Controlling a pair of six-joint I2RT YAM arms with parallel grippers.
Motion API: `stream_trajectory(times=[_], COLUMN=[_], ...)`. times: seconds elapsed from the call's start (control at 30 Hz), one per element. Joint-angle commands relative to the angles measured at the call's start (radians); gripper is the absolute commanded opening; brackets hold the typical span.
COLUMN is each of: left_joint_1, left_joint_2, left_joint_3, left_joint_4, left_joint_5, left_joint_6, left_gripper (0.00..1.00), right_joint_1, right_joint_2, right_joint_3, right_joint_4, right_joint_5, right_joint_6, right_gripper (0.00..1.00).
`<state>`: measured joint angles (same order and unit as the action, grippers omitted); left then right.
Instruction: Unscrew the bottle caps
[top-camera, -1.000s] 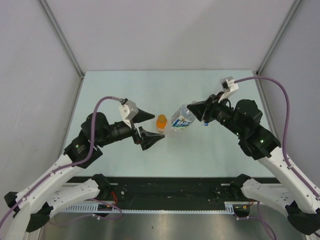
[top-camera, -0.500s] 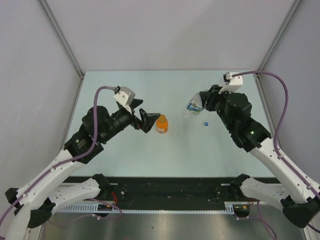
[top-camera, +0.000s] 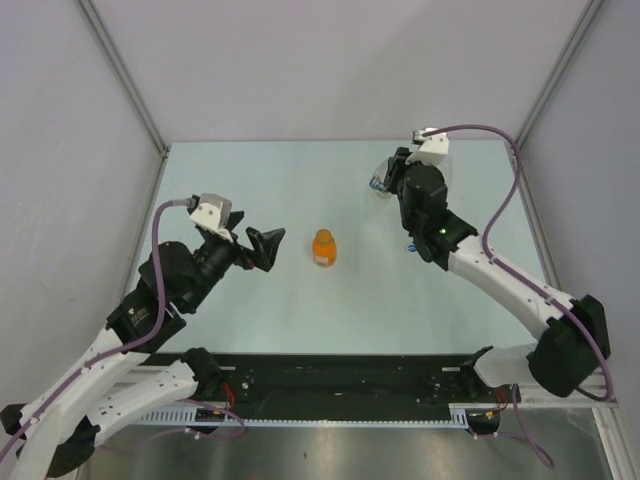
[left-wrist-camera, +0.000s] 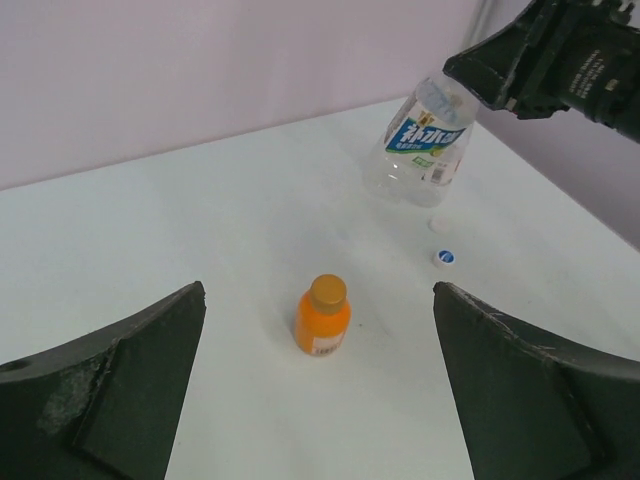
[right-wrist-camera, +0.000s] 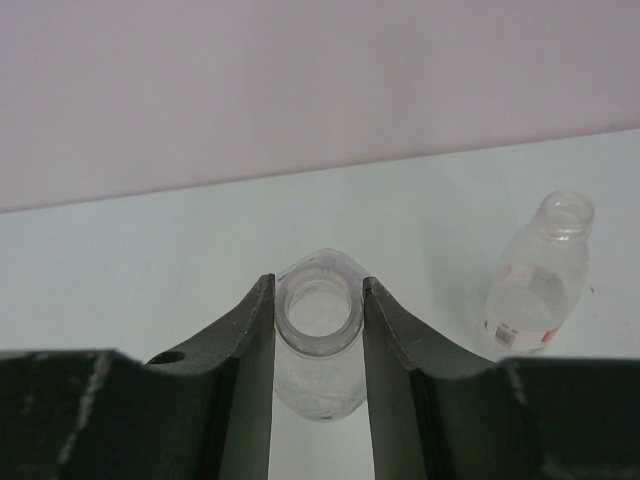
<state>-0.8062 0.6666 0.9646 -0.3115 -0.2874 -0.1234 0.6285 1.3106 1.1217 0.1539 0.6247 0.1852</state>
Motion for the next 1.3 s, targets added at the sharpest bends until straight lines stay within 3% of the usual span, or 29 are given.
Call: stream_trajectory(times=[0.0,0.53,0.93,1.0,1.03,1.13,1.27], left_joint_1=[0.004,0.004,0.004,0.004,0.004,0.004,0.004], left_joint_2=[-0.036,-0.062,-0.065,-0.067,-0.064,-0.064,-0.062], left_joint_3=[-0.069,-0.153,-0.171,-0.178,-0.182,-0.191,-0.201], left_joint_4=[-0.005,0.061,0.071,0.074,0.075,0.074,0.086], left_joint_5=[-0.049,0.001,0.002,0.008,0.008,0.004,0.013], left_joint_6=[-0.018,-0.001,-0.004,-0.008,-0.012,-0.019,-0.028], left_gripper=[1.00,1.00,1.00,1.00,1.00,1.00,1.00], right_joint_1=[-0.026,-0.035,-0.055,-0.061,-0.064,-0.067,-0.069], right_joint_2=[0.137,0.410,0.463,0.457,0.455,0.441,0.431], right_joint_3=[0.026,0.082,0.082,0.089,0.092,0.096,0.096], right_joint_4=[0.141,0.273,0.214,0.196,0.178,0.147,0.121], right_joint_5=[-0.015,0.035,0.010,0.001,-0.005,-0.020,-0.020], right_joint_6=[0.017,-0.144,-0.066,-0.056,-0.052,-0.044,-0.036], right_gripper=[0.00,0.00,0.00,0.07,0.20,0.44,0.56])
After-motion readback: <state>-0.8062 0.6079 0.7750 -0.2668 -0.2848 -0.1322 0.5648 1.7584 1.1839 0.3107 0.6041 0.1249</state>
